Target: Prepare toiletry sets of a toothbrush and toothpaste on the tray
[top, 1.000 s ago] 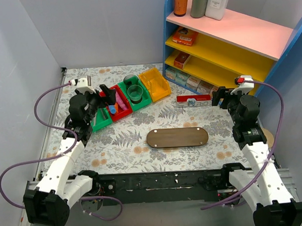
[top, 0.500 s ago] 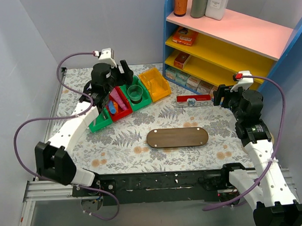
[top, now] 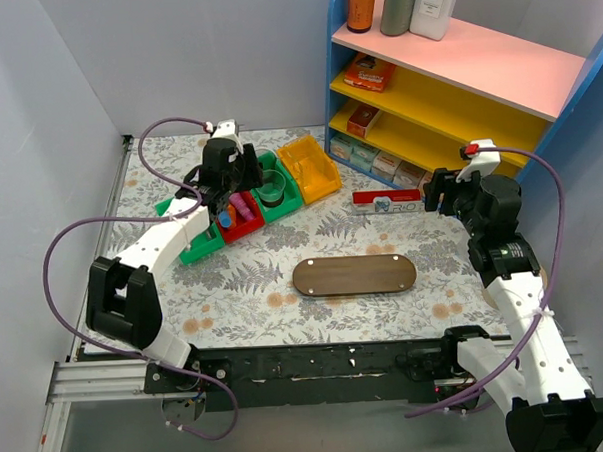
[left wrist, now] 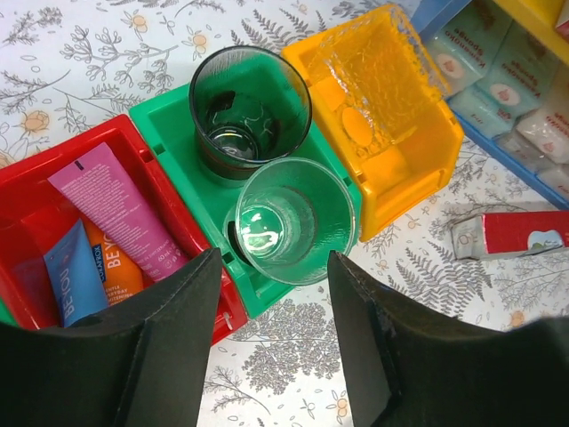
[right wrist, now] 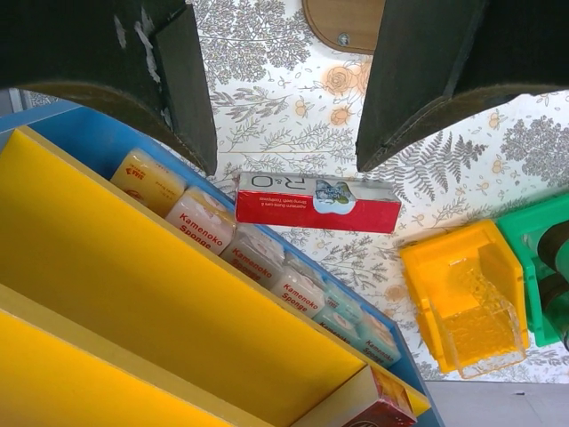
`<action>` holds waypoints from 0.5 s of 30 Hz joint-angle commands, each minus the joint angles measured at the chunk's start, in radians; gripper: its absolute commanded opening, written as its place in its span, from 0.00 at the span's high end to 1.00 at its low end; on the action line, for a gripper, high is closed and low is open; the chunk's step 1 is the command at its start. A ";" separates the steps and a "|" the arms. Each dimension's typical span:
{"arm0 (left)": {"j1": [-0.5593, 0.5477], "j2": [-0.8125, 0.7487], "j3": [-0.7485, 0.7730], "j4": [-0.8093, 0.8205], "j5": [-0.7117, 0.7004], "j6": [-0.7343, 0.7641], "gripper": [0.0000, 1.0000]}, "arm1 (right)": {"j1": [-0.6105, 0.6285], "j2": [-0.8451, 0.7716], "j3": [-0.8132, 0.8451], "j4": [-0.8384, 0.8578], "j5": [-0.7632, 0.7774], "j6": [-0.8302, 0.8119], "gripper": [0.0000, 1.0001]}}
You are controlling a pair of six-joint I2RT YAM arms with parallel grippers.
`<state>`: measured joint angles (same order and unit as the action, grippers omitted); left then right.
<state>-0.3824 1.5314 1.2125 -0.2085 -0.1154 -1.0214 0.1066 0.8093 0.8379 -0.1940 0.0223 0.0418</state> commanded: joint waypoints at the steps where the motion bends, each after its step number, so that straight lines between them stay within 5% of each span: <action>1: 0.002 0.039 0.004 0.014 -0.015 -0.006 0.50 | 0.001 0.010 0.046 0.014 -0.015 0.007 0.30; 15: 0.005 0.197 0.090 -0.005 -0.055 -0.022 0.63 | 0.001 0.022 0.049 0.010 -0.035 -0.005 0.32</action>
<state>-0.3817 1.7294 1.2495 -0.2100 -0.1471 -1.0336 0.1066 0.8276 0.8379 -0.1955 -0.0078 0.0479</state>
